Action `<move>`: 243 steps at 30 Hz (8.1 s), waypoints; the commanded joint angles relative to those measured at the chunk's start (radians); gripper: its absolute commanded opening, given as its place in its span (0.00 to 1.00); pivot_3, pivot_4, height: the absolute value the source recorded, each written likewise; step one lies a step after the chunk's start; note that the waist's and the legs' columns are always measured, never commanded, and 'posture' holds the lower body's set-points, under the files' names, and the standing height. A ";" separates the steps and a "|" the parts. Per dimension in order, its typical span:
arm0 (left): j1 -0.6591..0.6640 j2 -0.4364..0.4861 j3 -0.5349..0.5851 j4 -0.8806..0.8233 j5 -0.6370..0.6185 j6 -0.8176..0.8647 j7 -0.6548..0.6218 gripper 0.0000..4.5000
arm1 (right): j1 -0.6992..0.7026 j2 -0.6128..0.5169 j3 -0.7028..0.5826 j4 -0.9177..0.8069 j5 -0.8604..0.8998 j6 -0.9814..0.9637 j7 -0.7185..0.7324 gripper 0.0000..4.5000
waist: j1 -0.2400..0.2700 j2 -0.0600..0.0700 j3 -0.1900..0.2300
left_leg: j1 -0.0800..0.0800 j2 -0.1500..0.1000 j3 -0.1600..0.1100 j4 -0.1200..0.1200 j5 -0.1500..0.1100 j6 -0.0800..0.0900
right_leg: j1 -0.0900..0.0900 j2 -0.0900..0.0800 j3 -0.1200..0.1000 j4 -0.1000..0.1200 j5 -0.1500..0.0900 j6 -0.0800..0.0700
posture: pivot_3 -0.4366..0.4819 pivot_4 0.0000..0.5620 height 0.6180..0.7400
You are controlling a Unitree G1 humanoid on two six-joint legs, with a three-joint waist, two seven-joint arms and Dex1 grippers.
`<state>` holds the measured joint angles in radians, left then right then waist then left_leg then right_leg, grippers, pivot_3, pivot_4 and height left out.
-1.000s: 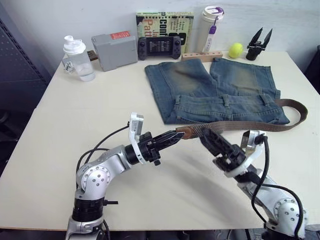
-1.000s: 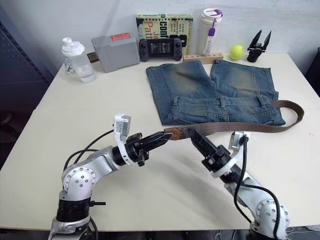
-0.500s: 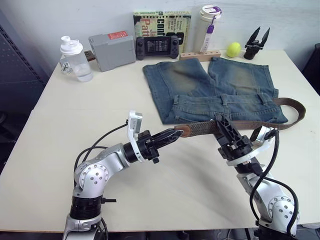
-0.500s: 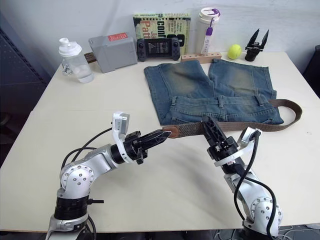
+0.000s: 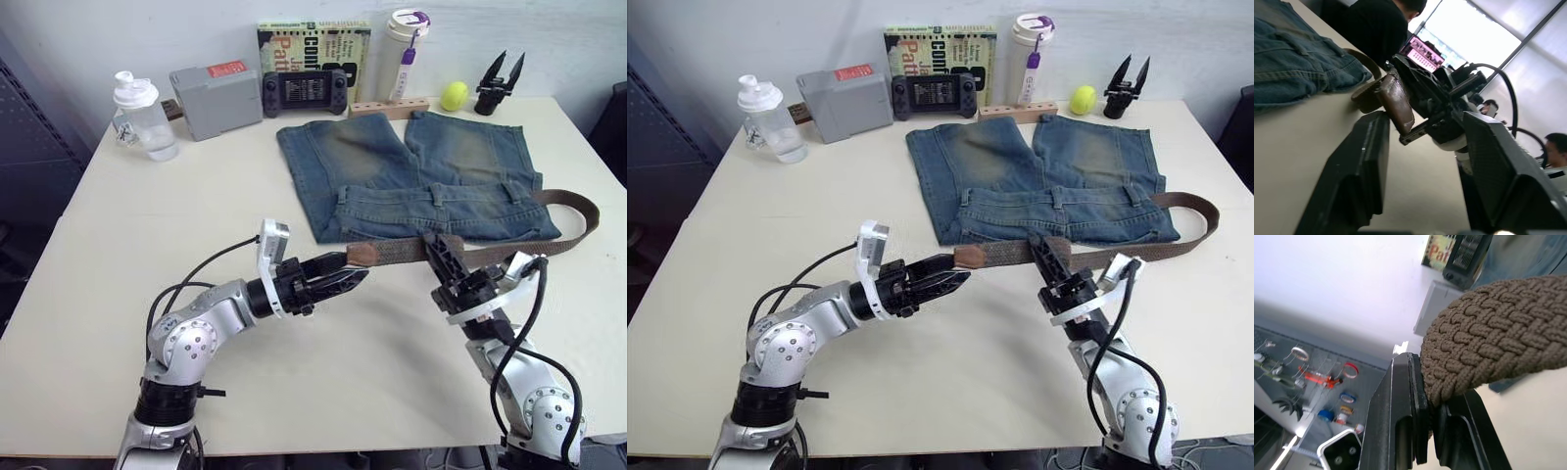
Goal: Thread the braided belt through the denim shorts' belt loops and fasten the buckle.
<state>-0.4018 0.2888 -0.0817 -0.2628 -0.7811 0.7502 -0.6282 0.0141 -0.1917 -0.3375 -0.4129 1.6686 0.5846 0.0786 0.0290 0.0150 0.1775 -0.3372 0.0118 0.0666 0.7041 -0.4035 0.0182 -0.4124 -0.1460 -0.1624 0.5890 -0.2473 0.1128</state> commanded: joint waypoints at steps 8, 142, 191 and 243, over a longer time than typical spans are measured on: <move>-0.466 -0.005 -0.320 0.894 0.795 -0.944 -0.003 0.99 | 0.045 -0.110 -0.181 0.012 0.141 -0.028 0.044 0.00 | 0.001 0.001 0.000 | 0.000 0.000 0.005 -0.004 0.000 0.000 | 0.000 0.001 0.000 -0.003 0.000 0.000 | 0.48 0.27 0.85; -0.434 0.020 -0.320 0.855 0.976 -1.175 -0.166 0.82 | -0.368 -0.140 0.030 0.423 -0.324 0.380 -0.207 0.00 | -0.027 -0.004 -0.014 | -0.001 0.002 0.025 -0.002 -0.006 0.007 | -0.012 0.001 0.010 0.001 0.002 0.004 | 0.48 0.27 0.85; -0.479 0.003 -0.295 0.737 0.985 -1.113 -0.232 0.00 | 0.200 -0.968 0.333 -0.151 -1.399 -0.450 0.599 1.00 | -0.003 -0.010 -0.009 | -0.007 0.000 0.024 0.004 -0.007 0.010 | -0.013 -0.002 0.007 -0.002 0.005 0.008 | 0.48 0.27 0.85; -0.119 0.294 -0.154 0.288 0.922 -1.264 -0.128 0.00 | 0.139 -0.713 0.190 0.228 -1.826 -0.574 0.566 0.01 | 0.023 -0.007 -0.009 | -0.014 0.000 0.003 0.020 -0.008 0.011 | -0.001 -0.002 -0.004 -0.003 0.006 0.009 | 0.48 0.27 0.85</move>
<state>-0.5189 0.5885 -0.2451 0.0700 0.1626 -0.4996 -0.7633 0.1484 -0.9059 -0.1451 -0.1712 -0.1625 -0.0010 0.6308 0.0517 0.0082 0.1684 -0.3507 0.0114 0.0694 0.7237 -0.4112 0.0289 -0.4135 -0.1481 -0.1659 0.5856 -0.2416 0.1218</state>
